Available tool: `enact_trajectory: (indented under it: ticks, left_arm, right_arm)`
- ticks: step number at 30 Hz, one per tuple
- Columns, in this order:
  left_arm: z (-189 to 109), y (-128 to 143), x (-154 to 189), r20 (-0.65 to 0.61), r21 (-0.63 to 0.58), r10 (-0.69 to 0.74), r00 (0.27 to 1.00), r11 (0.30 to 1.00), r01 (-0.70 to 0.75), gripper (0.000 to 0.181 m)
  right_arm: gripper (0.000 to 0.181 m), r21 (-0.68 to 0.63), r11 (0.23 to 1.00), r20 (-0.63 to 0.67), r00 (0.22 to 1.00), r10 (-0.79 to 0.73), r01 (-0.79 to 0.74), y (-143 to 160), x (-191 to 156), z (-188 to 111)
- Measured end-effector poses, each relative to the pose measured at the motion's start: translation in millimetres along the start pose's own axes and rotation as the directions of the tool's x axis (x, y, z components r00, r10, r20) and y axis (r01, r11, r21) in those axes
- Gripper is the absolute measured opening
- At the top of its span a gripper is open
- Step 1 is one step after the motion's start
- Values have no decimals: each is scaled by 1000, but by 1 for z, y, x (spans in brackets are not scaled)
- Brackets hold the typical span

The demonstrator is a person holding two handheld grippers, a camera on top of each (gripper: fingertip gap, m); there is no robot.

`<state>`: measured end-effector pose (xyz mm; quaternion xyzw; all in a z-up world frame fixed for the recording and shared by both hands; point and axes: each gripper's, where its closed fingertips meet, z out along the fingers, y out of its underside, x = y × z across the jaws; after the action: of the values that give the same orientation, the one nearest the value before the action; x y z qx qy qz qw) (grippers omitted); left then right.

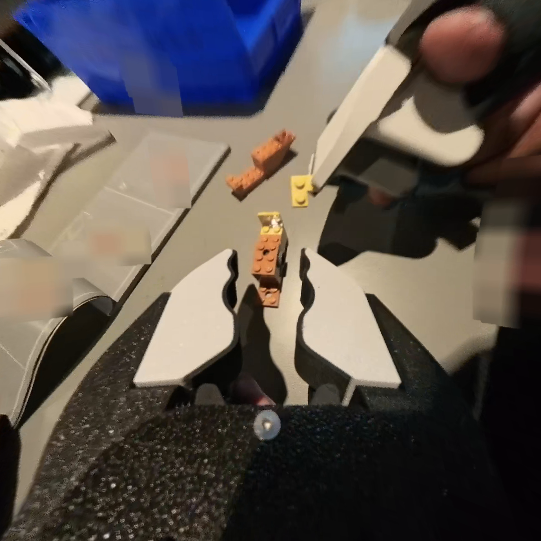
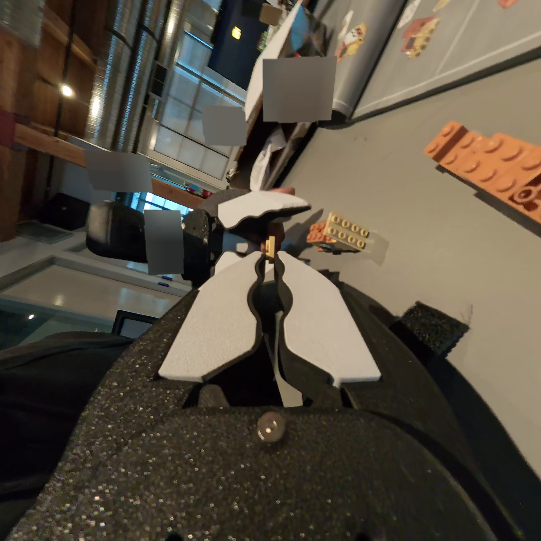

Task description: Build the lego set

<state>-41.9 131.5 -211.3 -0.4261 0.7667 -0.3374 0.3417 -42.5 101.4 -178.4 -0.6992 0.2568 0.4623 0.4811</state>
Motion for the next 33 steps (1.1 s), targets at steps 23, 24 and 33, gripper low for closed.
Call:
enact_trajectory:
  ticks: [23, 24, 33]
  left_arm:
    - [5, 3, 13, 119, -84, -170, 978, 980, 181, 19]
    - [5, 4, 15, 115, -92, -168, 979, 980, 179, 19]
    - [5, 1, 18, 138, -80, -137, 981, 986, 149, 19]
  right_arm:
    - [4, -95, 992, -126, 990, 67, -80, 10, 25, 5]
    - [4, -108, 991, -134, 989, 63, -78, 11, 26, 5]
    - [5, -142, 973, -100, 980, 169, -183, 12, 25, 2]
